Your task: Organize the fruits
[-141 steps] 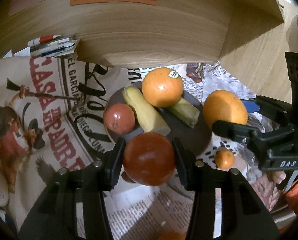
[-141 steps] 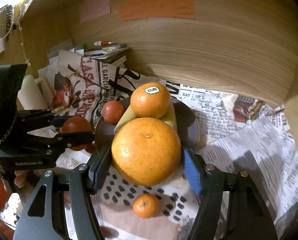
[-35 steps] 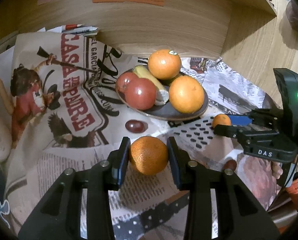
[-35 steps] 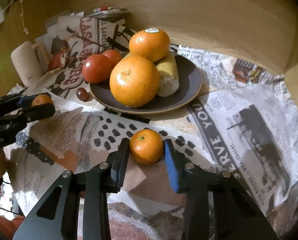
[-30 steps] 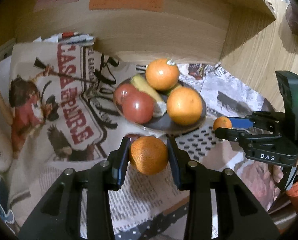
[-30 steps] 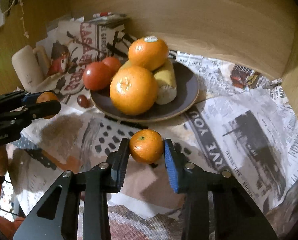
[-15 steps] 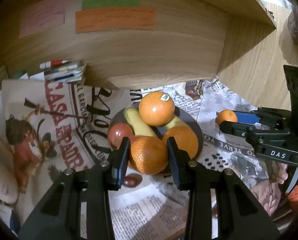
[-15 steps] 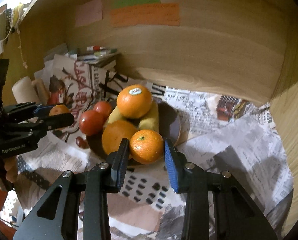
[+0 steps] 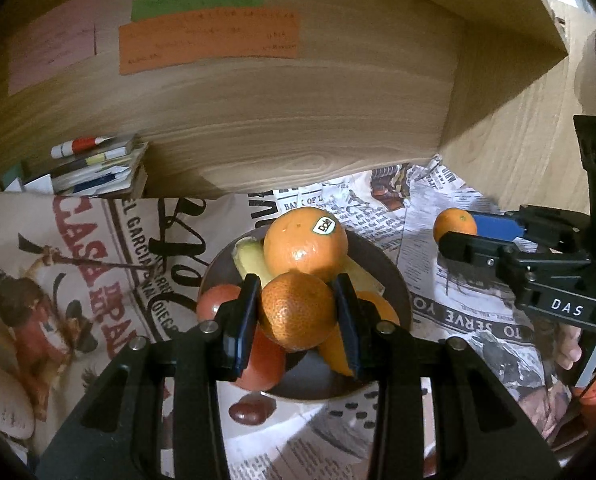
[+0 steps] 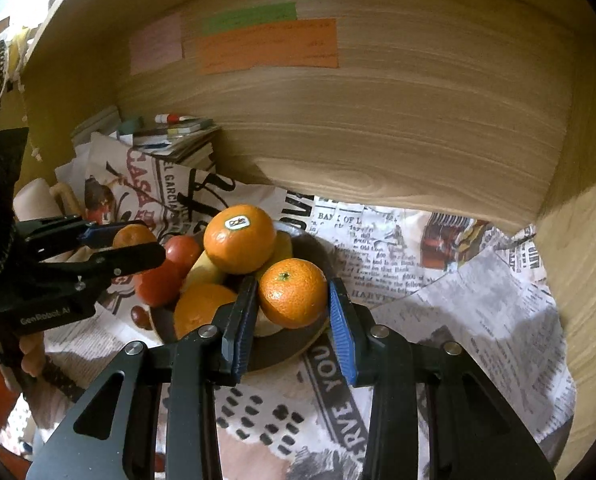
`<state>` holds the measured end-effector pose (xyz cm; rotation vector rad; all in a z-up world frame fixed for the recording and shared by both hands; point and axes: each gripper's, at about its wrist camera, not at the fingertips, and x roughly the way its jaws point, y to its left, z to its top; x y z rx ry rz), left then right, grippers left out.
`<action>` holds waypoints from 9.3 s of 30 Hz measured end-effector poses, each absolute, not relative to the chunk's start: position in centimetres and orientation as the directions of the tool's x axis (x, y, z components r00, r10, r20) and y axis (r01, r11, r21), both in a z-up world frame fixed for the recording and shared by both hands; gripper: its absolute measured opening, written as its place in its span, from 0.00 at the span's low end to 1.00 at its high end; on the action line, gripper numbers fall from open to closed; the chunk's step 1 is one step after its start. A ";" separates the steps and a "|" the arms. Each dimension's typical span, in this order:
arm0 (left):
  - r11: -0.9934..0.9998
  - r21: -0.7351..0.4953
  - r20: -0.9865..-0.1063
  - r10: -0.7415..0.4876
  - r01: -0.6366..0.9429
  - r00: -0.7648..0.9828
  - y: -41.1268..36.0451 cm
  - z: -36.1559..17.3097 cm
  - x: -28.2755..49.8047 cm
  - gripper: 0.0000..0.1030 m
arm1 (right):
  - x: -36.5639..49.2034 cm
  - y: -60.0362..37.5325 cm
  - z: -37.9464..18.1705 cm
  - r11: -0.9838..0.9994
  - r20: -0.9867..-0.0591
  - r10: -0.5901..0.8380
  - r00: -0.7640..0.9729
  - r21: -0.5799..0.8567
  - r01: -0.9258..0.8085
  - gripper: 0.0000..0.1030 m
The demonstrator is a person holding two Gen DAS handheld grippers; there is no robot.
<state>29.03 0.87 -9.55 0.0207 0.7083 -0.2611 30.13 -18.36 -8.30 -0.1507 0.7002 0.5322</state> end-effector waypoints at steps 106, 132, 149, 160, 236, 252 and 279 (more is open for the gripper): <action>0.973 -0.158 -0.807 -0.225 0.167 0.547 5.4 -17.2 26.6 0.39 | 23.9 -18.7 -12.5 0.862 -0.705 0.413 0.577 0.098 -0.497 0.26; 0.967 -0.115 -0.691 -0.243 0.228 0.681 2.9 -10.3 27.4 0.28 | 29.2 -17.8 -9.1 0.843 -0.650 0.436 0.623 0.052 -0.536 0.26; 0.954 -0.102 -0.711 -0.268 0.281 0.650 -1.3 -11.9 30.7 0.28 | 32.6 -17.5 -13.6 0.824 -0.733 0.451 0.509 0.122 -0.554 0.26; 0.955 -0.117 -0.709 -0.273 0.273 0.651 -0.9 -12.0 30.9 0.39 | 33.2 -17.1 -14.7 0.815 -0.761 0.457 0.460 0.152 -0.559 0.41; 0.997 -0.021 -0.151 -0.082 0.080 0.985 1.2 -0.3 6.2 0.99 | 10.4 -19.3 0.8 0.914 -0.169 0.405 0.899 0.042 -0.404 1.00; 0.996 -0.023 -0.154 -0.087 0.085 0.984 1.1 -0.4 6.5 1.00 | 10.5 -19.6 1.1 0.918 -0.162 0.396 0.904 0.047 -0.394 1.00; 0.993 -0.027 -0.161 -0.119 0.116 0.980 0.6 -0.1 6.6 1.00 | 10.2 -19.7 1.1 0.919 -0.160 0.393 0.906 0.050 -0.390 1.00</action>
